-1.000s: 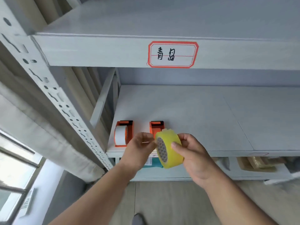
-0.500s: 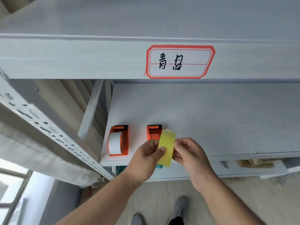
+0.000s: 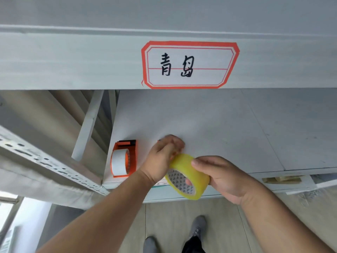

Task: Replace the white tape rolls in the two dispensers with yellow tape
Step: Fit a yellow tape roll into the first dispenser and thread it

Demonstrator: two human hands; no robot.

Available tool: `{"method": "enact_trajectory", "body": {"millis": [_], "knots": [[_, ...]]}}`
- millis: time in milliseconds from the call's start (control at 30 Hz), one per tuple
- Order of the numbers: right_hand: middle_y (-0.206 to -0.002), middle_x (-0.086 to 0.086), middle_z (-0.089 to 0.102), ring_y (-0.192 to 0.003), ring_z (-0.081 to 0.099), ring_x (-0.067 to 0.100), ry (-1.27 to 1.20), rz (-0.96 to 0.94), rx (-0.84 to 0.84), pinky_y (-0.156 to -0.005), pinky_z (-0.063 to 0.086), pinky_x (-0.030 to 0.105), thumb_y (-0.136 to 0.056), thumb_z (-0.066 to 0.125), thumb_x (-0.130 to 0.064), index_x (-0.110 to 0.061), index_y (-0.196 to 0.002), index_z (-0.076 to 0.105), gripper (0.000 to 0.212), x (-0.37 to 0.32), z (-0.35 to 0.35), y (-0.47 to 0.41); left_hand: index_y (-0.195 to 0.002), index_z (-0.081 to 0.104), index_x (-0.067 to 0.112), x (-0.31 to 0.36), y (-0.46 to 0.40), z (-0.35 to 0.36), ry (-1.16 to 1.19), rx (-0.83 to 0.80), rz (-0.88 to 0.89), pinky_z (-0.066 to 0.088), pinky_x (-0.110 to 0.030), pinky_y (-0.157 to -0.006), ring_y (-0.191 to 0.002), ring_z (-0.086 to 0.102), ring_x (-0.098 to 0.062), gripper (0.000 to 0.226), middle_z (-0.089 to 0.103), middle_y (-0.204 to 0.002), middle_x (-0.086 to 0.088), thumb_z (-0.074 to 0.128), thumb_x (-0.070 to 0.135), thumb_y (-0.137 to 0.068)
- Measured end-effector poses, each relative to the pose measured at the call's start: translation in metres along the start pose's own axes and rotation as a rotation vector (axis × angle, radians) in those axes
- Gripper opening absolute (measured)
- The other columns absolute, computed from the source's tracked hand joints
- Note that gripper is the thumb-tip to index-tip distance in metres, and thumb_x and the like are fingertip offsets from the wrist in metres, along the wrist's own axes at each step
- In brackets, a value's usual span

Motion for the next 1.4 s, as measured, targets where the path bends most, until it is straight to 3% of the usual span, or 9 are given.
{"method": "enact_trajectory", "body": {"millis": [67, 133, 300, 433, 567, 900, 1000, 1167, 1400], "knots": [[-0.098, 0.019, 0.076, -0.098, 0.067, 0.029, -0.2, -0.045, 0.08, -0.097, 0.048, 0.045, -0.088, 0.076, -0.023, 0.0, -0.094, 0.079, 0.024, 0.007, -0.006, 0.005, -0.101, 0.068, 0.003, -0.018, 0.001, -0.022, 0.006, 0.279, -0.047, 0.054, -0.037, -0.088, -0.091, 0.066, -0.022, 0.019, 0.069, -0.091, -0.003, 0.054, 0.015, -0.096], [-0.102, 0.013, 0.078, -0.102, 0.068, 0.025, -0.293, -0.082, 0.166, -0.104, 0.047, 0.041, -0.089, 0.069, -0.016, -0.007, -0.091, 0.082, 0.016, 0.012, -0.011, 0.006, -0.112, 0.066, 0.01, -0.042, 0.01, -0.039, -0.175, 0.441, -0.182, 0.051, -0.035, -0.087, -0.099, 0.066, -0.027, 0.016, 0.069, -0.098, 0.0, 0.059, 0.019, -0.101], [-0.103, 0.01, 0.075, -0.105, 0.061, 0.023, -0.213, -0.062, 0.336, -0.122, 0.035, 0.057, -0.099, 0.064, -0.011, -0.01, -0.094, 0.082, 0.019, 0.036, -0.022, -0.021, -0.118, 0.064, 0.015, -0.076, 0.008, -0.034, -0.284, 0.335, -0.348, 0.044, -0.029, -0.087, -0.095, 0.063, -0.02, 0.024, 0.067, -0.098, 0.003, 0.057, 0.034, -0.105], [-0.099, 0.005, 0.079, -0.1, 0.065, 0.023, -0.168, -0.049, 0.355, -0.121, 0.037, 0.055, -0.1, 0.064, -0.011, -0.019, -0.085, 0.085, 0.028, 0.043, -0.016, -0.038, -0.111, 0.066, 0.016, -0.081, -0.002, -0.028, -0.316, 0.287, -0.372, 0.045, -0.03, -0.084, -0.097, 0.064, -0.025, 0.024, 0.069, -0.098, -0.002, 0.057, 0.037, -0.104], [-0.107, 0.012, 0.082, -0.11, 0.073, 0.034, -0.129, -0.023, 0.354, -0.117, 0.043, 0.056, -0.1, 0.065, -0.014, -0.018, -0.09, 0.085, 0.024, 0.049, -0.013, -0.048, -0.112, 0.07, 0.012, -0.08, -0.007, -0.028, -0.349, 0.275, -0.323, 0.045, -0.027, -0.065, -0.074, 0.056, -0.02, 0.025, 0.065, -0.083, -0.002, 0.053, 0.03, -0.107], [-0.102, 0.009, 0.083, -0.097, 0.077, 0.027, -0.019, 0.039, 0.4, -0.108, 0.052, 0.054, -0.099, 0.067, -0.019, -0.022, -0.082, 0.083, 0.025, 0.044, -0.001, -0.067, -0.084, 0.07, 0.024, -0.06, -0.005, -0.033, -0.228, 0.244, -0.277, 0.05, -0.033, -0.077, -0.083, 0.061, -0.022, 0.033, 0.076, -0.095, -0.017, 0.051, 0.034, -0.109], [-0.102, 0.008, 0.083, -0.105, 0.077, 0.033, 0.002, 0.06, 0.405, -0.106, 0.054, 0.054, -0.099, 0.066, -0.023, -0.019, -0.089, 0.081, 0.018, 0.046, 0.005, -0.073, -0.083, 0.073, 0.022, -0.065, -0.004, -0.035, -0.17, 0.241, -0.293, 0.051, -0.037, -0.082, -0.085, 0.062, -0.024, 0.033, 0.076, -0.094, -0.021, 0.054, 0.036, -0.107], [-0.102, 0.008, 0.083, -0.097, 0.078, 0.029, 0.057, 0.068, 0.387, -0.087, 0.057, 0.036, -0.102, 0.063, -0.026, -0.017, -0.099, 0.08, 0.019, 0.045, 0.016, -0.079, -0.087, 0.075, 0.027, -0.07, -0.003, -0.035, -0.164, 0.243, -0.291, 0.057, -0.043, -0.096, -0.092, 0.069, -0.028, 0.031, 0.079, -0.105, -0.017, 0.054, 0.038, -0.107], [-0.106, 0.015, 0.08, -0.088, 0.071, 0.024, 0.133, 0.062, 0.387, -0.078, 0.05, 0.033, -0.101, 0.06, -0.032, -0.01, -0.103, 0.078, 0.028, 0.039, 0.02, -0.083, -0.094, 0.081, 0.026, -0.076, -0.002, -0.038, -0.04, 0.24, -0.289, 0.054, -0.052, -0.108, -0.113, 0.071, -0.043, 0.035, 0.081, -0.103, -0.012, 0.05, 0.033, -0.109]]}}
Point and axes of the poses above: each hand's wrist, its own y-axis away from the middle knuckle, its own z-axis out of the palm, x = y × z, the point moved 5 cm from there along -y, towards the middle knuckle
